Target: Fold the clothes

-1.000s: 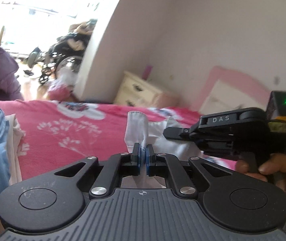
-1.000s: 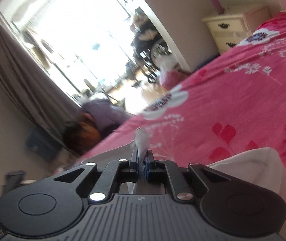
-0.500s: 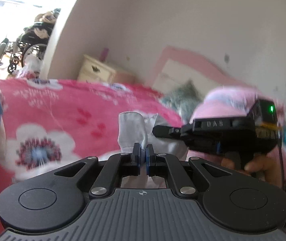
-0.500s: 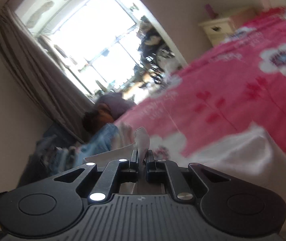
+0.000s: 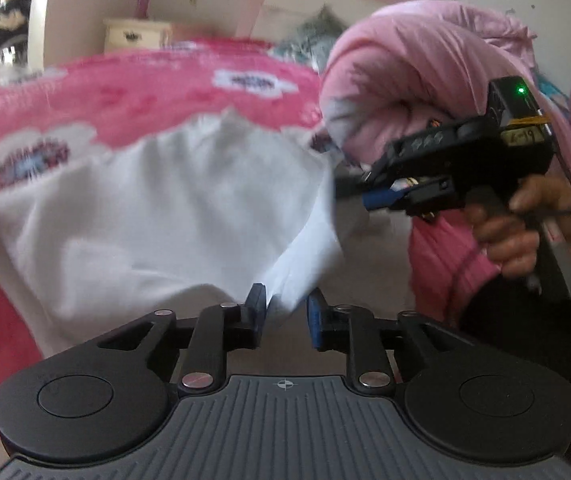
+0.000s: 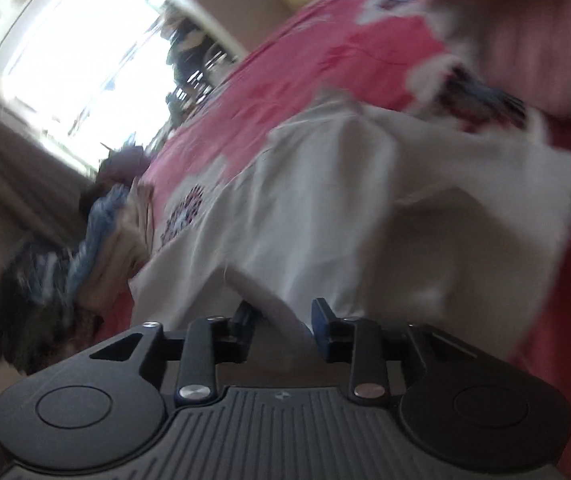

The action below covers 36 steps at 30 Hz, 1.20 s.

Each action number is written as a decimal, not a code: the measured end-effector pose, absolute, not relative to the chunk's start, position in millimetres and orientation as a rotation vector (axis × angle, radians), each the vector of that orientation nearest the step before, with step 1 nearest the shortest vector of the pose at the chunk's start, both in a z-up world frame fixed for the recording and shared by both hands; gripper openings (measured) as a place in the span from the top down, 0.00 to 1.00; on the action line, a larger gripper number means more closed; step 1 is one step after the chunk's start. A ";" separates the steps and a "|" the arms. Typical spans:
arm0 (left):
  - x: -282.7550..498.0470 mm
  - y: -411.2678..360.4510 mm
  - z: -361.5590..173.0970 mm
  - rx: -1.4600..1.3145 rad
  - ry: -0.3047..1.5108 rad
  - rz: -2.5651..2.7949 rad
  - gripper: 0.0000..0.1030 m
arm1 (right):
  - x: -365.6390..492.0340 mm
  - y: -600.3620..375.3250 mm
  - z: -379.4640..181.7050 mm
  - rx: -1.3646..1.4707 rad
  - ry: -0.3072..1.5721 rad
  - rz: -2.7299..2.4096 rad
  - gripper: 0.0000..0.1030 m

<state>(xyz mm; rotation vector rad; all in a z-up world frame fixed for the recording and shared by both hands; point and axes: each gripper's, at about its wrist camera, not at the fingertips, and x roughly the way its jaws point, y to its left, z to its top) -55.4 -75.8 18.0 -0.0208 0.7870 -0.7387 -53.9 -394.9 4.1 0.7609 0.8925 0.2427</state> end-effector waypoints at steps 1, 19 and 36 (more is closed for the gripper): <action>-58.0 -72.8 20.3 -0.018 0.800 -0.757 0.77 | -59.6 -406.7 2.3 0.840 0.882 0.226 0.64; -82.9 -149.4 -15.7 0.400 0.762 -0.778 0.70 | -16.7 -387.4 -18.2 0.692 1.158 0.118 0.47; -57.0 -158.1 2.2 0.140 0.998 -0.811 0.97 | -9.0 -369.1 12.1 0.321 1.104 0.154 0.92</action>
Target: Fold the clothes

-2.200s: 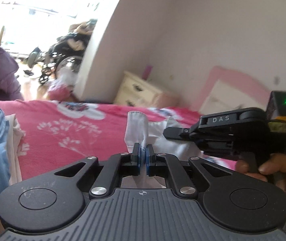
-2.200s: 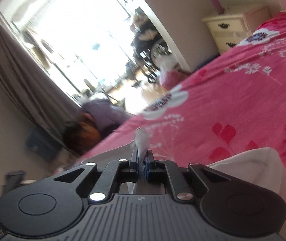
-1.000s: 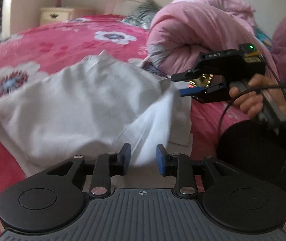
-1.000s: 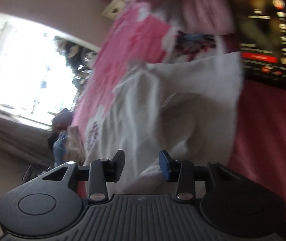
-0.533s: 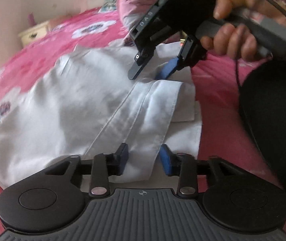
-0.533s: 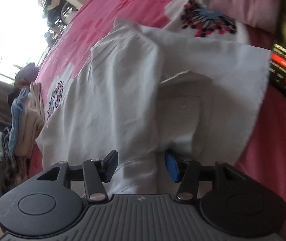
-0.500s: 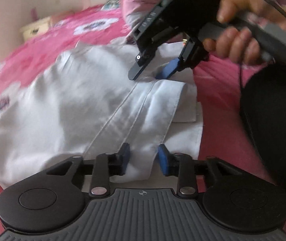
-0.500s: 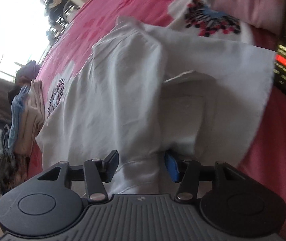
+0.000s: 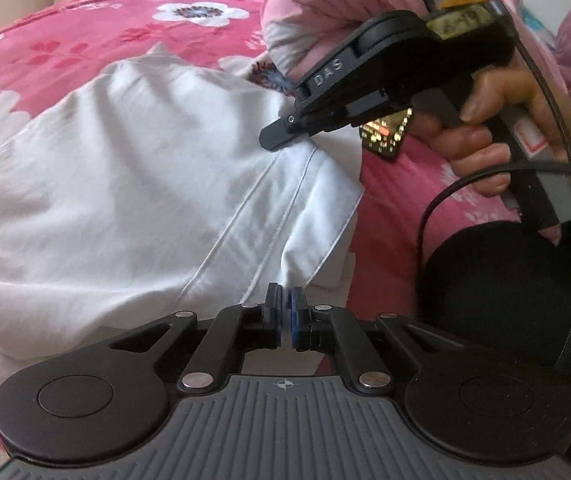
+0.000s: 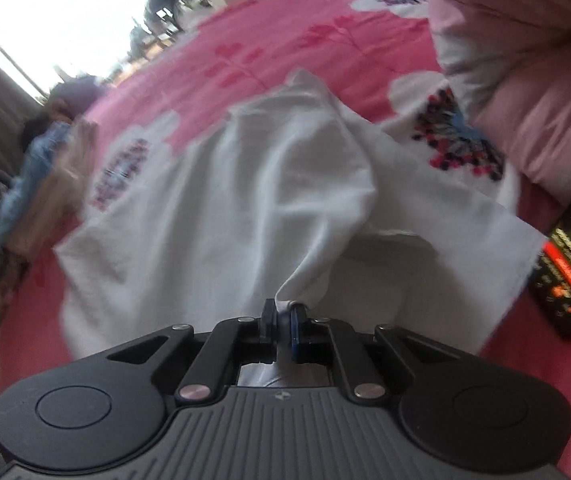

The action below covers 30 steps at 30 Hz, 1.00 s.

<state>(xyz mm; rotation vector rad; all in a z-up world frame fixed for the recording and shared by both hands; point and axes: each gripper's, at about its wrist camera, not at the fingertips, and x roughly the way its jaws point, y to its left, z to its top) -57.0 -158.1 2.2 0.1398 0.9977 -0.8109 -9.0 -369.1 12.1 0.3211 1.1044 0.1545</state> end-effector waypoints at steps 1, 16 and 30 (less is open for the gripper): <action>-56.6 -163.5 -6.2 0.159 1.031 -0.807 0.96 | -8.2 -368.1 4.0 0.288 1.120 0.142 0.92; -46.3 -56.6 31.2 0.016 0.902 -0.703 0.72 | -48.2 -337.4 51.9 0.176 0.950 0.243 0.89; -27.7 -20.6 -21.8 -0.082 1.045 -0.557 0.72 | -64.6 -337.5 27.0 0.228 1.066 0.160 0.89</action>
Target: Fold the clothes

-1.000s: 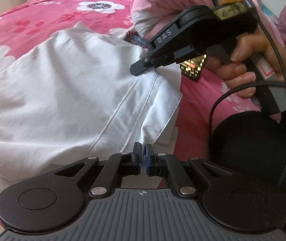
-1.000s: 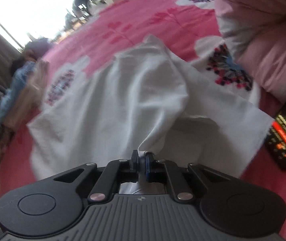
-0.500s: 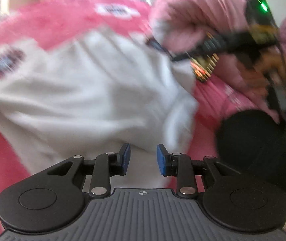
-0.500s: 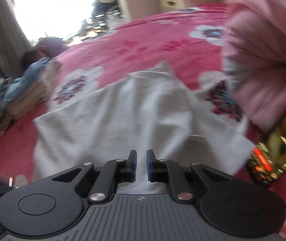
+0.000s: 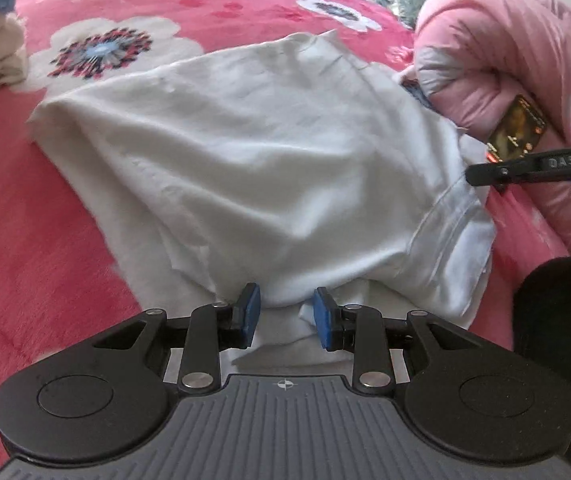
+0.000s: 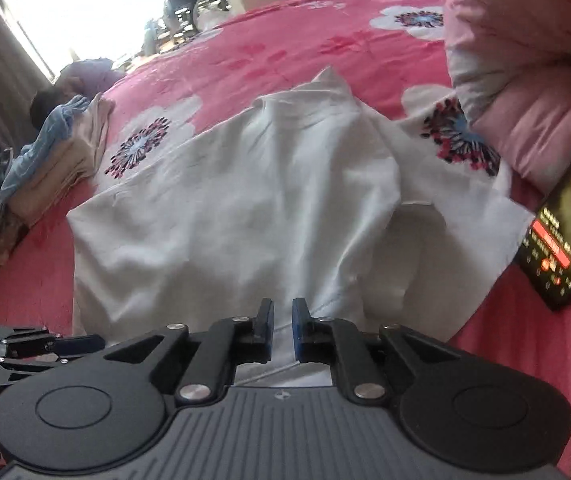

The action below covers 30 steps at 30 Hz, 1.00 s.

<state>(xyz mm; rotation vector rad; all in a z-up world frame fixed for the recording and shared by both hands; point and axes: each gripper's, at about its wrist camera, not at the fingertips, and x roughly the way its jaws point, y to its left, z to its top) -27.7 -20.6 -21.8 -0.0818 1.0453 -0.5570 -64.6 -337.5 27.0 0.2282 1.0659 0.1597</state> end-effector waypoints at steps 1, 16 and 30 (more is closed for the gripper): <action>-28.7 -18.6 -21.3 -0.086 1.044 -0.558 0.72 | -62.0 -336.4 16.3 0.210 1.115 0.135 0.89; 20.9 74.3 21.3 -0.307 0.825 -0.308 0.69 | -36.7 -254.2 39.4 0.002 0.825 0.294 0.86; 50.4 65.3 -3.8 -0.247 0.793 -0.389 0.68 | 20.3 -294.0 52.9 0.072 0.851 0.219 0.67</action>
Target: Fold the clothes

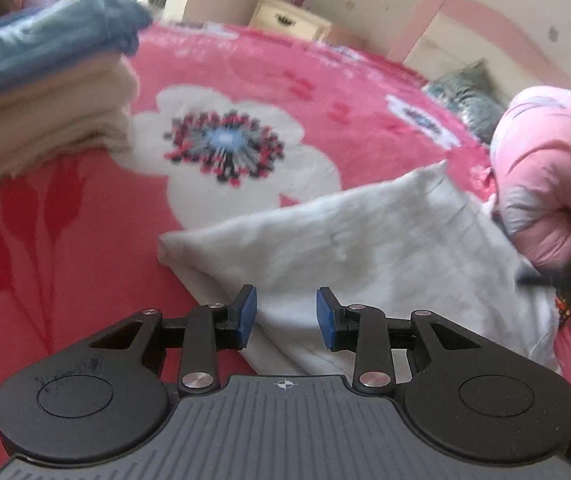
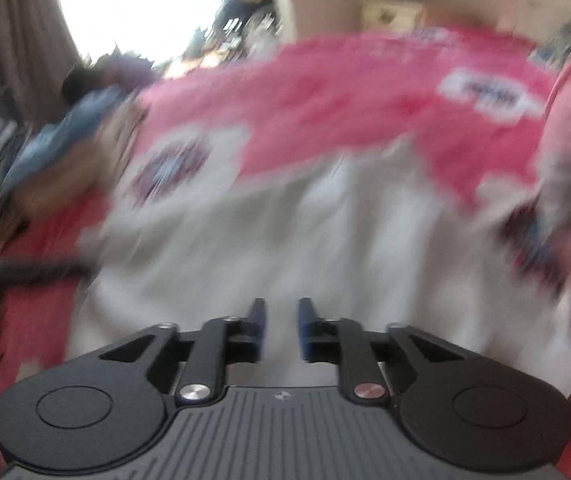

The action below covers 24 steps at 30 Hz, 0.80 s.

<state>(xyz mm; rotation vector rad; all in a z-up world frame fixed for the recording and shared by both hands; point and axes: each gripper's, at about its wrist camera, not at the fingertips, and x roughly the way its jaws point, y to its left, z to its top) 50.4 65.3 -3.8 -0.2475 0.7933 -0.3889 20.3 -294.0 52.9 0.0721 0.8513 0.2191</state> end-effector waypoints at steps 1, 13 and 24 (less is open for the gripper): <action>49.1 67.8 2.1 -0.253 0.765 -0.396 0.68 | 38.5 -303.1 59.3 0.088 0.830 0.179 0.67; 101.3 55.4 -27.0 -0.165 0.810 -0.274 0.67 | 225.5 -363.3 -11.8 0.380 1.067 0.020 0.60; 88.6 56.0 -32.3 -0.142 0.768 -0.249 0.67 | 205.0 -381.8 -25.1 0.486 0.919 -0.062 0.92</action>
